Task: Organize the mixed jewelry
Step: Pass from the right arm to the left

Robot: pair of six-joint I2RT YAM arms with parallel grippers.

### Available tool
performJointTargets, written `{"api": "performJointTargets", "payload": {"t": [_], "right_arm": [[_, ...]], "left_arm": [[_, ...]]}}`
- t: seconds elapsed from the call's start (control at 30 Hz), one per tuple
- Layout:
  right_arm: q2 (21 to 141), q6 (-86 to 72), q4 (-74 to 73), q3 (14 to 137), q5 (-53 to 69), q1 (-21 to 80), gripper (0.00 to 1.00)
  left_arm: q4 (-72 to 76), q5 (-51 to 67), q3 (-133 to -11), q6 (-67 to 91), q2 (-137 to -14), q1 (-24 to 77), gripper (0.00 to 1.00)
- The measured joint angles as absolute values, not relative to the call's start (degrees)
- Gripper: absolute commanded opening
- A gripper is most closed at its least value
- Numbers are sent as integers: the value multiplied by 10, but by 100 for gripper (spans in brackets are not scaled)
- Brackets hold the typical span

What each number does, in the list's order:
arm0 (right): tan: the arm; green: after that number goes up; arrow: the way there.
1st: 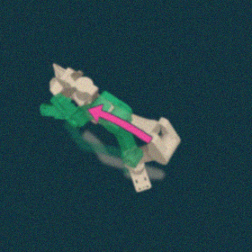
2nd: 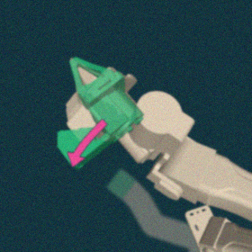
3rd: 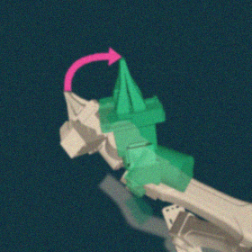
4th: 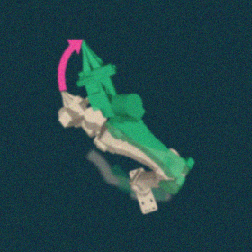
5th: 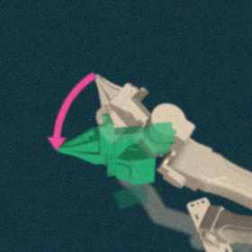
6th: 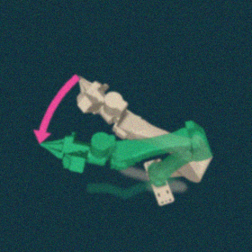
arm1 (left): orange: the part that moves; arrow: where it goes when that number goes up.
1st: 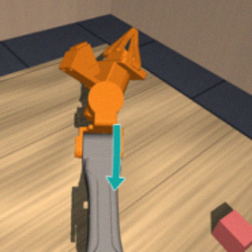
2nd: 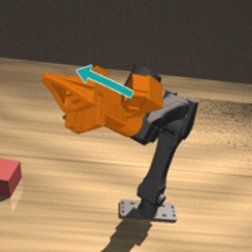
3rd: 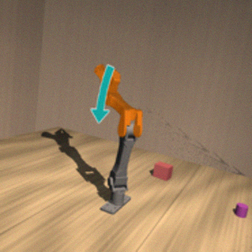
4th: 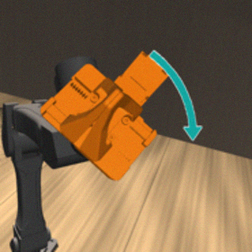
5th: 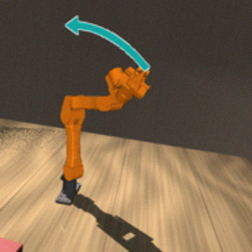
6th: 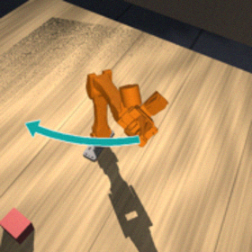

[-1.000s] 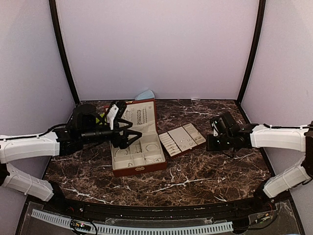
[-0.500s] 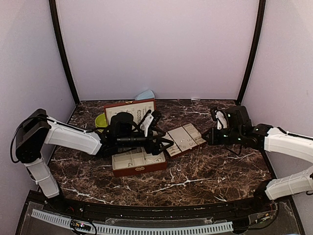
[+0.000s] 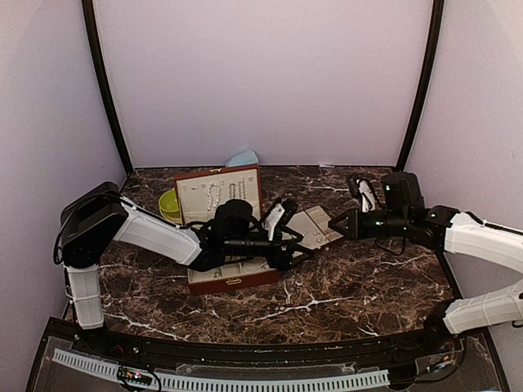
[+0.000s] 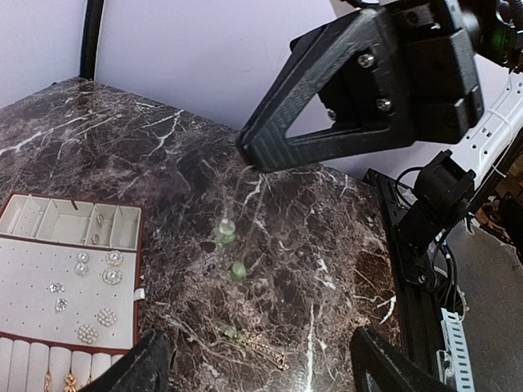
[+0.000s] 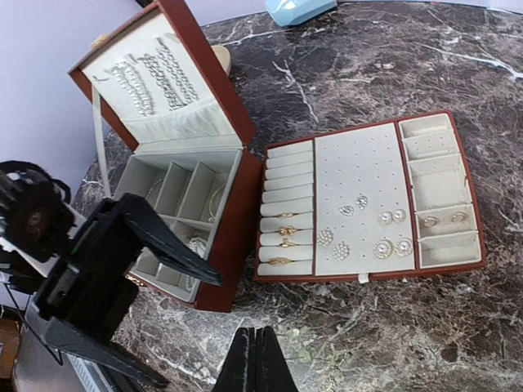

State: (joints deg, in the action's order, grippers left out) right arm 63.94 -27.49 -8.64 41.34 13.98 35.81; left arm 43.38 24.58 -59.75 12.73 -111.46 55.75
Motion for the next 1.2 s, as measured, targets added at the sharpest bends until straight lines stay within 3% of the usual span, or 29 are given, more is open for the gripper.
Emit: {"api": "performJointTargets", "payload": {"t": [0.47,0.7,1.2], "right_arm": [[632,-275,-47,424,256,358,0],[635,-277,-32,428,297,358,0],[639,-282,-27,433,319,358,0]], "left_arm": [[431,242,-653,126,-1146,554,73],[432,239,-656,127,-1156,554,54],[437,221,-666,127,-1162,552,33]]}}
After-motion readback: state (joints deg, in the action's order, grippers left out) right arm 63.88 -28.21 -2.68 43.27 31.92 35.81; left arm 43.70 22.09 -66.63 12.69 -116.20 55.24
